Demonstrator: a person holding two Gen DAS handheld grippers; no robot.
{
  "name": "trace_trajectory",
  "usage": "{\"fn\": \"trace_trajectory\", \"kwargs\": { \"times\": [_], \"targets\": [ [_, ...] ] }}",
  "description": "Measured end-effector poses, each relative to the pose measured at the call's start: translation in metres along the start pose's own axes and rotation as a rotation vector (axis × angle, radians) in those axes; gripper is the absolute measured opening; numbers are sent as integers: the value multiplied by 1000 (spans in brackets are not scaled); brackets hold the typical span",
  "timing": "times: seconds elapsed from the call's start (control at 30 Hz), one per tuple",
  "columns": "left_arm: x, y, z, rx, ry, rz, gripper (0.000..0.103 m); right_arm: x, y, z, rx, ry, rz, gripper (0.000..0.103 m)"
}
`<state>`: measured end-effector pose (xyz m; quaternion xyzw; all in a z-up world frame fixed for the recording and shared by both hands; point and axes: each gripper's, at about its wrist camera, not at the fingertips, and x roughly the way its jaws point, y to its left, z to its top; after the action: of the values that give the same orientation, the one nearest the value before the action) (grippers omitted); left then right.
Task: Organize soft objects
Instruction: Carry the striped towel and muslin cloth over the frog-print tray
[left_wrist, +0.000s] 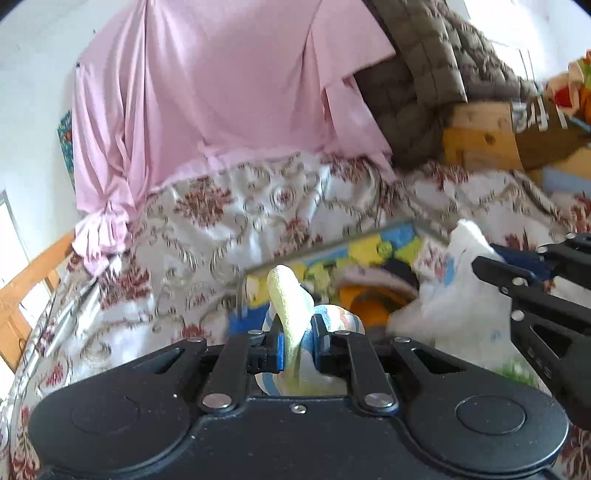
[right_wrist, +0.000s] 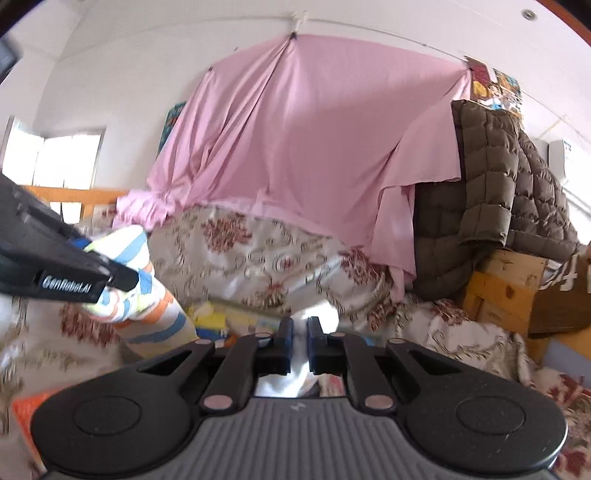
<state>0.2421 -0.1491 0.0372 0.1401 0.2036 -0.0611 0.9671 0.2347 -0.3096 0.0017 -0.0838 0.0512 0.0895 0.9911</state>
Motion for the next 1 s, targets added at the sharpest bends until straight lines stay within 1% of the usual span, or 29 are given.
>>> {"fn": "trace_trajectory", "kwargs": {
  "times": [0.1, 0.17, 0.3, 0.33, 0.4, 0.47, 0.53, 0.57, 0.6, 0.67, 0.7, 0.73, 0.77, 0.8, 0.83, 0.9, 0.97, 1.0],
  "targets": [
    [10, 3, 13, -4, -55, 12, 14, 24, -18, 4, 91, 1, 15, 9],
    [22, 4, 23, -16, -72, 16, 14, 41, -31, 8, 145, 7, 27, 9],
    [53, 7, 38, -56, -100, 19, 14, 61, -55, 21, 241, -79, 61, 6],
    [60, 7, 41, -55, -110, 23, 14, 66, -62, 23, 261, -90, 70, 6],
    [73, 6, 47, -56, -140, 30, 14, 76, -72, 23, 287, -81, 85, 6],
    [87, 3, 52, -49, -157, 30, 14, 85, -82, 16, 323, -50, 98, 6],
    [102, -2, 56, -33, -150, 26, 14, 95, -92, 9, 350, 13, 119, 6],
    [109, -5, 56, -30, -141, 20, 14, 97, -93, 7, 346, 38, 118, 6],
    [115, -8, 56, -28, -132, 12, 15, 101, -96, 4, 334, 71, 124, 10],
    [125, -13, 52, -25, -118, 1, 15, 105, -100, 2, 318, 128, 150, 11],
    [128, -15, 50, -26, -110, -4, 15, 104, -102, 1, 316, 149, 173, 16],
    [132, -16, 47, -28, -100, -11, 15, 104, -105, 0, 316, 171, 200, 29],
    [134, -17, 45, -29, -92, -17, 15, 104, -107, 0, 314, 195, 225, 36],
    [137, -18, 43, -29, -83, -22, 15, 104, -109, -2, 303, 222, 251, 49],
    [140, -18, 40, -30, -74, -26, 15, 104, -110, -3, 287, 255, 280, 57],
    [145, -17, 37, -45, -56, -33, 16, 104, -110, -6, 262, 303, 332, 64],
    [151, -13, 34, -81, -23, -42, 17, 105, -109, -10, 244, 356, 373, 72],
    [154, -11, 34, -101, -8, -45, 18, 105, -106, -12, 229, 379, 391, 74]
  ]
}}
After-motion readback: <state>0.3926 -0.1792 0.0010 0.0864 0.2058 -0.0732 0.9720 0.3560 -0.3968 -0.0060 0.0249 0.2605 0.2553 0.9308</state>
